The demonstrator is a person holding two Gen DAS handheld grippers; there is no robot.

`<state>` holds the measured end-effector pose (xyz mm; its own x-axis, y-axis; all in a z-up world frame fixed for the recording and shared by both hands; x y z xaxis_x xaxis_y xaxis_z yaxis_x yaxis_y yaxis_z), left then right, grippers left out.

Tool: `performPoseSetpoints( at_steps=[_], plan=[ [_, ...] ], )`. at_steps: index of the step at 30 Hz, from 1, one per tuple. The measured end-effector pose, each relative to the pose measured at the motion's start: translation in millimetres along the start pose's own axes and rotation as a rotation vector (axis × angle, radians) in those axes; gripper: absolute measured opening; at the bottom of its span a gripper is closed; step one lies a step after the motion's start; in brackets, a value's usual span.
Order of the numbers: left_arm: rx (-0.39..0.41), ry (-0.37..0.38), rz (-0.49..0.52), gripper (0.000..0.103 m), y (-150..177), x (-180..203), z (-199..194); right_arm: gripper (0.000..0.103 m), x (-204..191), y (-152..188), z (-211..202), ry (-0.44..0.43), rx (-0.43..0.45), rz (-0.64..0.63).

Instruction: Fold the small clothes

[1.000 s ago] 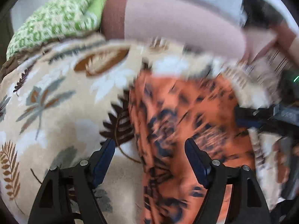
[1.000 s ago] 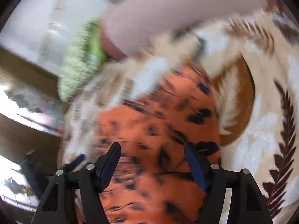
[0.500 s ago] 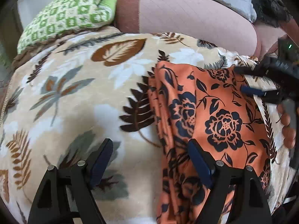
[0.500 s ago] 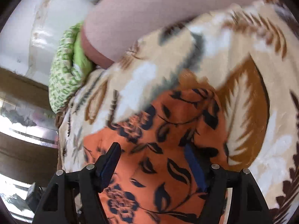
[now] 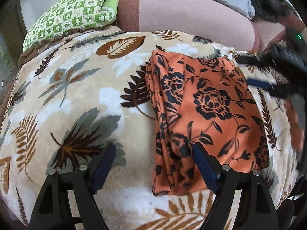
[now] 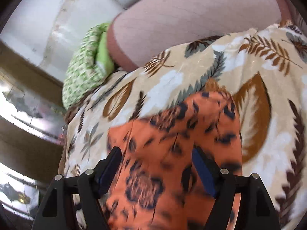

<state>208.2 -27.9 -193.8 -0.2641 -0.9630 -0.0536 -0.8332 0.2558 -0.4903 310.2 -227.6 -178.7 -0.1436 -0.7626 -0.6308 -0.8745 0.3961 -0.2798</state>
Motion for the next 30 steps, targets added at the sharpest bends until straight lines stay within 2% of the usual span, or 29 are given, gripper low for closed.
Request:
performPoseSetpoints(
  at_steps=[3,5,7,11,12,13,14,15,19,22,24,26,30],
  plan=[
    [-0.002,-0.001,0.007,0.083,5.2,3.4,0.8,0.079,21.5,34.7,0.6,0.008,-0.054,0.053],
    [-0.042,0.002,0.012,0.083,12.8,6.5,12.9,0.080,39.1,48.9,16.5,0.023,-0.086,0.081],
    [-0.089,-0.002,0.019,0.083,21.3,8.7,26.9,0.080,38.7,46.7,12.5,0.003,-0.069,0.111],
    [-0.070,0.013,-0.007,0.083,22.8,7.2,23.7,0.080,19.0,41.3,-8.8,-0.031,-0.012,0.077],
    [-0.062,0.018,-0.016,0.083,22.4,7.0,21.3,0.086,23.3,41.1,-7.1,-0.023,0.004,0.079],
    [-0.063,0.016,-0.015,0.083,22.9,8.0,20.2,0.087,39.4,43.7,8.2,0.032,-0.021,0.104],
    [-0.063,0.012,-0.013,0.083,23.8,9.1,17.9,0.087,45.7,47.1,16.8,0.040,-0.044,0.102],
    [-0.060,0.010,-0.013,0.083,25.1,10.3,13.3,0.086,45.2,47.6,15.3,0.044,-0.029,0.079],
    [0.034,-0.013,-0.019,0.084,26.6,13.1,-30.0,0.087,6.3,62.2,-43.5,0.113,0.094,-0.066],
    [0.094,-0.045,-0.054,0.099,33.6,14.9,-63.2,0.088,-12.6,93.9,-93.0,0.202,0.197,-0.214],
    [0.125,-0.063,-0.061,0.099,39.9,17.7,-81.8,0.091,-9.9,120.5,-117.3,0.243,0.217,-0.238],
    [0.128,-0.069,-0.062,0.099,46.7,19.8,-93.1,0.101,-5.2,148.7,-137.3,0.248,0.216,-0.244],
    [0.140,-0.109,-0.052,0.099,58.4,24.2,-113.7,0.103,5.1,188.0,-162.7,0.302,0.254,-0.269]
  ],
)
Point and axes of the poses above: each gripper's, at about its wrist camera, not at the fingertips, and z roughly the way its jaws point, x to its right, y to its underside, the point moved 7 cm from there along z, roughly the way its jaws point, and after that the axes turned 12 degrees about z, right-handed, at the moved point
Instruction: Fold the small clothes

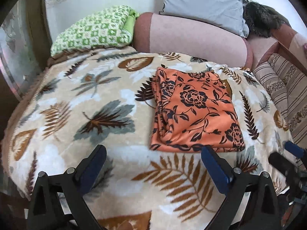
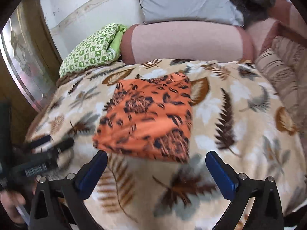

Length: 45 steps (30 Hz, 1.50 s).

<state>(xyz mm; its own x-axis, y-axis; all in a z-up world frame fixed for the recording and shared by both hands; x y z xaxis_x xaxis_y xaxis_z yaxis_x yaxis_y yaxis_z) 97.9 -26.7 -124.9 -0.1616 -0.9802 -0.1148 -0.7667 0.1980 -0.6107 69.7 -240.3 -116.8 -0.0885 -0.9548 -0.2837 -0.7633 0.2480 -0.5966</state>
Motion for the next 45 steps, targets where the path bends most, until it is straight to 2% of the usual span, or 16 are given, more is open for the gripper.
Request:
performPoseSetpoints(
  at_steps=[3,9,21,28,45],
  plan=[
    [0.005,-0.039,0.018,0.099,3.9,4.4,-12.8,0.103,3.5,13.8,-9.4,0.009,0.006,-0.004],
    [0.004,-0.085,0.082,0.099,-2.1,20.3,-25.7,0.103,5.6,19.1,-11.1,0.039,0.006,-0.024],
    [0.037,-0.139,0.087,0.099,-16.5,22.9,-37.7,0.103,1.2,10.1,-17.2,0.032,0.025,-0.025],
    [0.021,-0.133,0.091,0.099,-19.8,24.1,-31.2,0.103,-1.1,6.3,-12.5,0.030,0.019,-0.029],
    [0.043,-0.104,0.079,0.099,-31.6,20.1,-28.5,0.103,-10.2,-5.8,-9.5,0.034,0.040,-0.046]
  ],
)
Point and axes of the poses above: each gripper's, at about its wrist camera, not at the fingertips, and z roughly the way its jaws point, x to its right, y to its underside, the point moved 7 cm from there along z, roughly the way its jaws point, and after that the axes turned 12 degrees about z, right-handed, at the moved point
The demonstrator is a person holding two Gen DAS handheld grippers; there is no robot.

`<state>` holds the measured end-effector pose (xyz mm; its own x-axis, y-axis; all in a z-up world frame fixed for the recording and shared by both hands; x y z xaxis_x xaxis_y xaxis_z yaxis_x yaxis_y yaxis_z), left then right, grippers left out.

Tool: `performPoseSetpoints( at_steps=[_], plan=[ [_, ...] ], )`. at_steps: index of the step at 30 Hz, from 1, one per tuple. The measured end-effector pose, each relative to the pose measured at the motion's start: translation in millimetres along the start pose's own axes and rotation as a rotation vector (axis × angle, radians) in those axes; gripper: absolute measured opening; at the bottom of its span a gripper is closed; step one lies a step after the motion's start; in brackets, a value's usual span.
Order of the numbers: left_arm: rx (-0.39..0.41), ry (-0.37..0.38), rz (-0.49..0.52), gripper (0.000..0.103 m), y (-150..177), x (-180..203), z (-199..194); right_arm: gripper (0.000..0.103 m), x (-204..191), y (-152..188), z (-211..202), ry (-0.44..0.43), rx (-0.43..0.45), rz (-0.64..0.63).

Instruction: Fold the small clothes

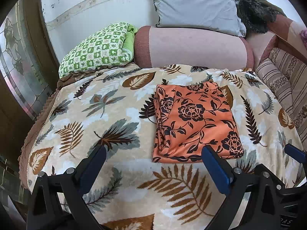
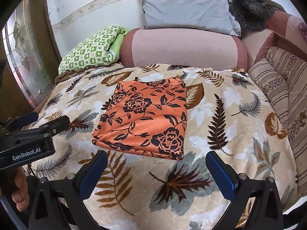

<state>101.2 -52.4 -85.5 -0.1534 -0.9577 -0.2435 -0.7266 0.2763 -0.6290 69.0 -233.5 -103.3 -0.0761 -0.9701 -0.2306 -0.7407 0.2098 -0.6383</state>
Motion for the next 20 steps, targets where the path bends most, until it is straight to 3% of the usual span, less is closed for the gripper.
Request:
performPoseSetpoints(
  at_steps=[20],
  plan=[
    [0.032,0.019,-0.013,0.099,-6.0,-1.9,-4.4,0.103,-2.4,-12.9,0.1,0.016,0.027,0.008]
  ],
)
Point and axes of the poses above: each gripper's, at about its wrist camera, not at the fingertips, and z roughly the way its jaws point, x to its right, y to its underside, the point moved 7 cm from there along z, roughly the way its jaws point, and after that the axes turned 12 degrees about z, right-handed, at the moved point
